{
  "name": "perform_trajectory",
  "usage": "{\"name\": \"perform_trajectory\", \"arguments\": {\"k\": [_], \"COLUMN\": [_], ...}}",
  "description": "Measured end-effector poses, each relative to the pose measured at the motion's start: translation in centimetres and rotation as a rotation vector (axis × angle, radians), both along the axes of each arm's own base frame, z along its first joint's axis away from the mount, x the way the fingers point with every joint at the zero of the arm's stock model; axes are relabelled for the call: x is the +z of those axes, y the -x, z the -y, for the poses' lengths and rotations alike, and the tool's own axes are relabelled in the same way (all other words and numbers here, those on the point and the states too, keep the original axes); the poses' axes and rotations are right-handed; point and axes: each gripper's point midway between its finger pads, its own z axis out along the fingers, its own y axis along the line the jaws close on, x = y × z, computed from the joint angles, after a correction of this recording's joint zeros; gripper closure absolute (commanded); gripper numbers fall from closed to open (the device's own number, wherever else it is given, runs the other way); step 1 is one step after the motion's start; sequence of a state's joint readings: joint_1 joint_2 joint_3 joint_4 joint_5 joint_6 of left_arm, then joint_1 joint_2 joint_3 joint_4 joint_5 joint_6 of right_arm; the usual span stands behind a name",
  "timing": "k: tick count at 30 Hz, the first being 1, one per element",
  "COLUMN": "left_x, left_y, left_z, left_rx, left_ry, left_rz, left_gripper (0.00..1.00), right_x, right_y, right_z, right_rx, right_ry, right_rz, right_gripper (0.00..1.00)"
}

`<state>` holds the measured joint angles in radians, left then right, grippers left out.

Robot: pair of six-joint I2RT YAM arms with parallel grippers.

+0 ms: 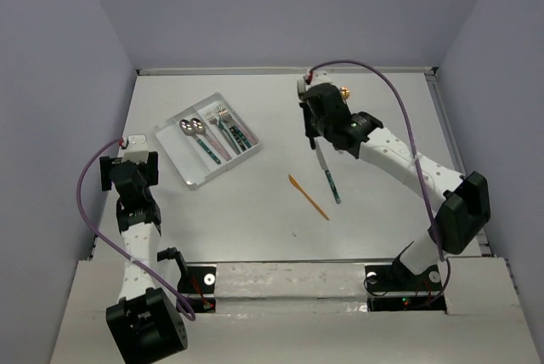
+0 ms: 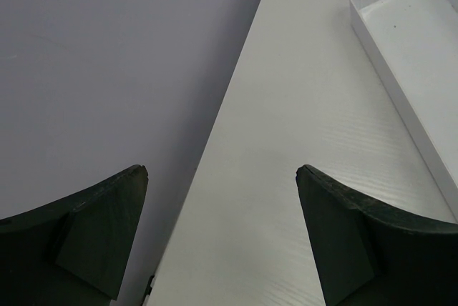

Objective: Sort the eating utensils into containers

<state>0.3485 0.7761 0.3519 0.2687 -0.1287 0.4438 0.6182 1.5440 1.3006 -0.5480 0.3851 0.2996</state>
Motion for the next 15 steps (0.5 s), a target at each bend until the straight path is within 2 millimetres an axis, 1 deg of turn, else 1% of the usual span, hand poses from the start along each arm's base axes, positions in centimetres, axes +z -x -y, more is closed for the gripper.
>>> {"name": "perform_trajectory", "arguments": {"k": [1,2,3,4,5,6,7,8,9,10,11,12,13,14,15], "left_x": [0.0,0.0,0.0,0.0,0.0,0.0,0.0,0.0,0.0,0.0,0.0,0.0,0.0,-0.1,-0.2], "left_y": [0.0,0.0,0.0,0.0,0.1,0.1,0.1,0.1,0.1,0.2,0.2,0.1,0.2,0.1,0.1], "left_z": [0.0,0.0,-0.1,-0.1,-0.1,-0.1,-0.2,-0.2,-0.2,-0.2,-0.2,-0.2,-0.2,-0.2,-0.2], "left_rx": [0.001,0.002,0.004,0.005,0.006,0.008,0.011,0.012,0.013,0.014,0.015,0.015,0.015,0.015,0.015], "left_ry": [0.000,0.000,-0.001,-0.001,-0.002,-0.002,-0.003,-0.003,-0.003,-0.004,-0.004,-0.004,-0.004,-0.004,-0.002], "left_rz": [0.000,0.000,0.000,-0.001,-0.001,-0.001,-0.001,-0.002,-0.001,-0.002,-0.001,-0.001,-0.002,-0.003,-0.006], "left_gripper": [0.01,0.01,0.01,0.01,0.01,0.01,0.01,0.01,0.01,0.01,0.01,0.01,0.01,0.01,0.01], "right_x": [3.3,5.9,8.0,10.9,13.2,14.1,15.3,15.0,14.4,13.1,11.1,9.8,7.9,5.2,3.3], "right_y": [-1.0,-1.5,-2.1,-2.6,-3.3,-3.9,-4.7,-5.6,-6.3,-7.5,-8.3,-8.6,-9.2,-9.9,-10.1], "right_z": [-3.1,-6.0,-8.2,-12.0,-15.0,-17.1,-19.7,-21.6,-23.1,-25.1,-26.4,-26.9,-27.7,-28.7,-29.2], "right_rx": [0.074,0.135,0.185,0.270,0.333,0.375,0.428,0.466,0.495,0.535,0.559,0.574,0.588,0.602,0.613], "right_ry": [-0.036,-0.073,-0.100,-0.150,-0.186,-0.207,-0.227,-0.227,-0.228,-0.224,-0.216,-0.208,-0.198,-0.186,-0.180], "right_rz": [0.087,0.156,0.203,0.272,0.333,0.363,0.407,0.419,0.424,0.423,0.403,0.387,0.362,0.330,0.303], "right_gripper": [1.00,1.00,1.00,1.00,1.00,1.00,1.00,1.00,1.00,1.00,1.00,1.00,1.00,1.00,1.00]}}
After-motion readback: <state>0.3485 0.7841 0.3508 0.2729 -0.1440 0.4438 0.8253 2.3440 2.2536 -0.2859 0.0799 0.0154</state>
